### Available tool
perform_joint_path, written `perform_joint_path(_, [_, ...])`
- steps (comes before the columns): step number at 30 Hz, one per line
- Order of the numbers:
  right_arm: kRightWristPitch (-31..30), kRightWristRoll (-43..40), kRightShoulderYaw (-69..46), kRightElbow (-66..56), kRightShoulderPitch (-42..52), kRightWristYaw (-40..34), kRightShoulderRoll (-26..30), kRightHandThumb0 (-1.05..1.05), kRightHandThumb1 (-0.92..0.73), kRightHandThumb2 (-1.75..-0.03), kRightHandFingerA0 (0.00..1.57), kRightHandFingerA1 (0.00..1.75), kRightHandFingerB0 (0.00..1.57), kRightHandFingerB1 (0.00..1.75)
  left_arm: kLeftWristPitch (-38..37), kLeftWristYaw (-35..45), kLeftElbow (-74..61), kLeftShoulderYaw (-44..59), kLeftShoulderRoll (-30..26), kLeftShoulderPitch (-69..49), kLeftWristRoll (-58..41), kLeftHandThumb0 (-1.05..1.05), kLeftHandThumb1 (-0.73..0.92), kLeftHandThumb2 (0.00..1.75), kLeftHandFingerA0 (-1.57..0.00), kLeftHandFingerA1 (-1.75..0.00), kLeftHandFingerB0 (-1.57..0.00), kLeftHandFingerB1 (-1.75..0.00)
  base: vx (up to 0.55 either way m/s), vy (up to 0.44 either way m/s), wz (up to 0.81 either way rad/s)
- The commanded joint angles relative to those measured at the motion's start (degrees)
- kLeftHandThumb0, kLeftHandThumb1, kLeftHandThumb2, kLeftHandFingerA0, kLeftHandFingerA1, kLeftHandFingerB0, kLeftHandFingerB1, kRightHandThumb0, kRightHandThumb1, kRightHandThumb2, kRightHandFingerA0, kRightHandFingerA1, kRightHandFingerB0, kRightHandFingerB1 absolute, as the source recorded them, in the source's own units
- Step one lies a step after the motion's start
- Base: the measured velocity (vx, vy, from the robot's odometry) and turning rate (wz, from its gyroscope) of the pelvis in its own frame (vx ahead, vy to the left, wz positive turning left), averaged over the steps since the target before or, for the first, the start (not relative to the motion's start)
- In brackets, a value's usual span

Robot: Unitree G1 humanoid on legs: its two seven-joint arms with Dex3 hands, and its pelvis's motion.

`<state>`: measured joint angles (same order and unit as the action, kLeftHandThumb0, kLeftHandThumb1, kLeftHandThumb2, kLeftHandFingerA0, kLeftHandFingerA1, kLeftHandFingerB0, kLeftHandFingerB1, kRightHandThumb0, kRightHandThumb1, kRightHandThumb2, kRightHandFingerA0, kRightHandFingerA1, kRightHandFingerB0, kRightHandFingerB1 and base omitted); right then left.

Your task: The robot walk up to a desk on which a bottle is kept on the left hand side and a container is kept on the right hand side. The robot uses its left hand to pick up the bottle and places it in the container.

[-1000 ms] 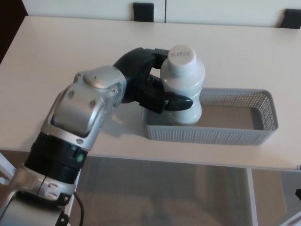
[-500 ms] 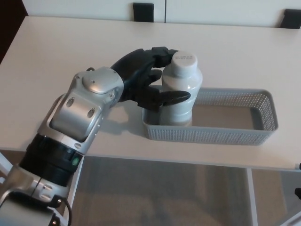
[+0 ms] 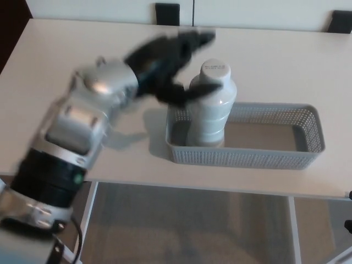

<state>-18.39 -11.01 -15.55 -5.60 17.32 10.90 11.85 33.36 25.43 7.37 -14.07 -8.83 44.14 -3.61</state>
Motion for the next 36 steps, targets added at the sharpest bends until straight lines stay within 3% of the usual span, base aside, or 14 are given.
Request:
perform_joint_path(1, [0.0, 0.7, 0.0, -0.1, 0.8, 0.5, 1.4, -0.19, -0.72, -0.60, 0.47, 0.48, 0.49, 0.48, 4.3, 0.1, -19.7, 13.7, -4.7, 7.8, -7.2, -0.85, 0.49, 0.82, 0.00, 0.00, 0.00, 0.00, 0.00, 0.000, 0.00])
perform_joint_path(2, [0.0, 0.7, 0.0, -0.2, 0.9, 0.6, 1.5, -0.19, -0.72, -0.60, 0.47, 0.48, 0.49, 0.48, 5.3, -0.1, -22.1, 15.3, -5.1, 8.2, -8.1, -0.85, 0.49, 0.82, 0.00, 0.00, 0.00, 0.00, 0.00, 0.000, 0.00])
perform_joint_path(3, [0.4, 0.9, 0.2, 0.2, 1.4, 0.6, 1.3, -0.19, -0.73, -0.61, 0.47, 0.47, 0.47, 0.47, 6.9, -0.9, -27.0, 18.7, -6.2, 8.6, -9.5, -0.89, 0.60, 0.59, 0.00, 0.00, 0.00, 0.00, 0.00, 0.000, 0.00])
perform_joint_path(10, [0.8, 1.1, 0.1, 0.9, 4.8, 0.4, 0.6, -0.19, -0.71, -0.60, 0.49, 0.49, 0.48, 0.47, 11.1, -0.3, -46.2, 43.1, -16.1, 2.0, -17.2, -0.89, 0.56, 0.57, 0.00, 0.00, 0.00, -0.05, 0.00, 0.000, 0.00])
perform_joint_path(11, [0.8, 1.1, 0.0, 0.7, 5.3, 0.5, 0.7, -0.19, -0.71, -0.60, 0.51, 0.50, 0.48, 0.47, 10.6, 0.6, -47.9, 48.8, -17.3, -1.9, -17.6, -0.85, 0.47, 0.88, 0.00, 0.00, 0.00, -0.04, 0.00, 0.000, 0.00])
perform_joint_path(13, [0.8, 1.3, 0.0, 0.7, 6.0, 0.8, 1.0, -0.19, -0.72, -0.61, 0.49, 0.48, 0.48, 0.47, 8.6, 3.8, -49.4, 59.8, -19.3, -10.4, -18.3, -0.85, 0.48, 0.82, 0.00, 0.00, 0.00, 0.00, 0.00, 0.000, 0.00])
perform_joint_path(15, [0.8, 1.3, 0.0, 0.7, 6.0, 0.8, 1.0, -0.19, -0.72, -0.61, 0.49, 0.48, 0.48, 0.47, 8.6, 3.8, -49.4, 59.8, -19.3, -10.4, -18.3, -0.85, 0.48, 0.82, 0.00, 0.00, 0.00, 0.00, 0.00, 0.000, 0.00])
perform_joint_path(18, [1.3, 1.5, -0.2, 1.8, 7.1, 1.1, 1.5, -0.18, -0.73, -0.61, 0.45, 0.48, 0.45, 0.47, 1.0, 11.1, -40.4, 79.9, -17.0, -32.9, -20.4, -0.83, 0.50, 0.81, 0.00, 0.00, 0.00, 0.00, 0.00, 0.000, 0.00])
perform_joint_path(20, [1.7, 1.9, -0.2, 2.4, 7.7, 1.3, 1.8, -0.19, -0.73, -0.61, 0.45, 0.47, 0.45, 0.46, -3.1, 11.5, -33.9, 85.0, -13.9, -42.9, -19.6, -0.79, 0.49, 0.80, 0.00, 0.00, 0.00, -0.02, 0.00, 0.000, 0.00])
perform_joint_path(21, [2.0, 2.0, -0.1, 2.7, 7.8, 1.3, 2.0, -0.19, -0.73, -0.61, 0.45, 0.47, 0.45, 0.46, -4.8, 11.0, -31.4, 86.0, -12.8, -45.9, -18.9, -0.79, 0.49, 0.80, 0.00, 0.00, 0.00, -0.02, 0.00, 0.000, 0.00])
perform_joint_path(22, [2.0, 2.2, -0.2, 2.9, 7.7, 1.0, 2.0, -0.20, -0.72, -0.61, 0.44, 0.46, 0.43, 0.45, -8.3, 8.8, -26.6, 86.7, -11.0, -49.8, -17.1, -0.67, 0.43, 0.83, 0.00, -0.17, 0.00, -0.18, 0.00, 0.000, 0.00])
perform_joint_path(26, [2.5, 2.9, -0.8, 4.0, 7.2, -0.1, 2.5, -0.20, -0.73, -0.61, 0.42, 0.45, 0.40, 0.43, -19.2, 0.3, -8.9, 84.7, -8.3, -58.7, -11.5, -0.68, 0.46, 0.84, -0.02, -0.28, 0.00, -0.17, 0.00, 0.000, 0.02])
perform_joint_path(31, [3.2, 2.7, -1.4, 5.2, 7.2, 0.1, 2.7, -0.24, -0.72, -0.61, 0.42, 0.46, 0.37, 0.42, -26.4, -3.5, 8.4, 78.1, -9.0, -63.5, -8.4, -0.70, 0.47, 0.85, 0.00, -0.25, 0.00, -0.19, 0.00, 0.000, 0.00])
perform_joint_path(36, [2.6, 1.3, -2.5, 4.7, 7.1, -0.1, 2.2, -0.23, -0.71, -0.60, 0.43, 0.47, 0.38, 0.43, -30.5, -9.5, 34.8, 67.6, -9.2, -66.6, -5.5, -0.86, 0.71, 1.03, 0.00, -0.13, -0.09, -0.17, 0.00, 0.000, 0.03])
